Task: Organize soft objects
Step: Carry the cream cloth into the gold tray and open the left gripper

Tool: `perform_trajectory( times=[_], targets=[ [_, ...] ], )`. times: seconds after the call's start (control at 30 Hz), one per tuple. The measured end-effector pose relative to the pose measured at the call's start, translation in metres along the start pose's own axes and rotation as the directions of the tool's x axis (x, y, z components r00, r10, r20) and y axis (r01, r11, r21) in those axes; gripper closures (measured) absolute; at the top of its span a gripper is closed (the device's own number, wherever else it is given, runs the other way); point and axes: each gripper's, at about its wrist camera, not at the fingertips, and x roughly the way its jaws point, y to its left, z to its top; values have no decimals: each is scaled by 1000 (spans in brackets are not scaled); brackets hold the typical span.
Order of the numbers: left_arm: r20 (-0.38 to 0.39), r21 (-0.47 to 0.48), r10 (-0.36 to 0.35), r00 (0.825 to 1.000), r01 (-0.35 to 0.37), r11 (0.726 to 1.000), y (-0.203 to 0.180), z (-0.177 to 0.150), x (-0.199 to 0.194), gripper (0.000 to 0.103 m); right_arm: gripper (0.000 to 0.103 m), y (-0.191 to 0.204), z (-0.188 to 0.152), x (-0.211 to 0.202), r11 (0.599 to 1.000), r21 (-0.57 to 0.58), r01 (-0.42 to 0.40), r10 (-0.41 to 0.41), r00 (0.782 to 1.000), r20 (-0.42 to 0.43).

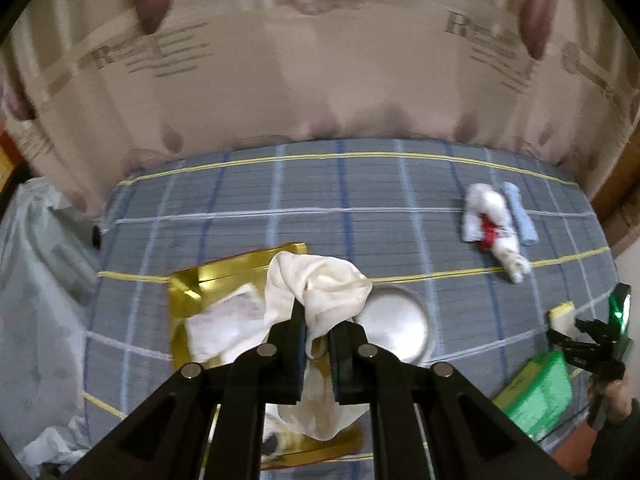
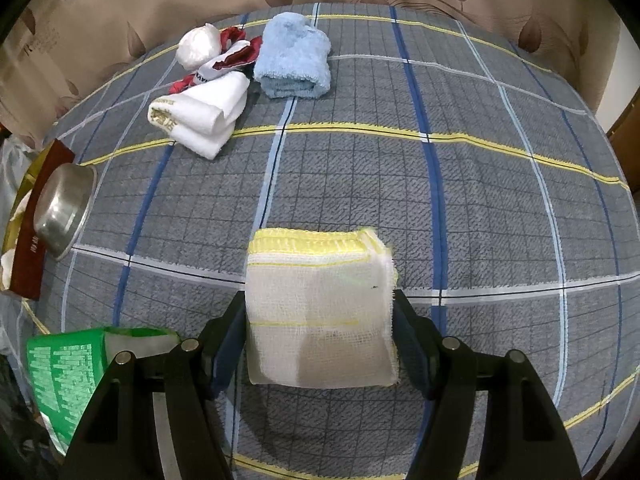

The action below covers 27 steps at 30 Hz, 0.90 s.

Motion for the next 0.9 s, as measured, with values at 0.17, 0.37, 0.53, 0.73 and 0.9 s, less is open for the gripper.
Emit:
perform_trajectory(
  times=[0.17, 0.37, 0.53, 0.73, 0.9],
  targets=[
    [-10, -31, 63, 998, -64, 997, 34, -3, 12, 94, 37, 2, 0, 0, 1000, 0, 13, -13, 1000, -8],
    [-72, -74, 94, 993, -100, 992, 69, -9, 44, 94, 37, 2, 0, 0, 1000, 0, 13, -13, 1000, -7],
    [-103, -99, 111, 988, -121, 988, 83, -10, 66, 94, 36, 2, 0, 1, 1000, 0, 19, -19, 1000, -7],
    [-118, -98, 153, 981, -165, 981, 94, -11, 87, 90, 36, 4, -1, 2, 1000, -5, 27, -27, 1000, -6],
    [-134, -97, 142, 981, -156, 983, 100, -13, 98, 82, 36, 4, -1, 2, 999, -11, 33, -33, 999, -12]
  ],
)
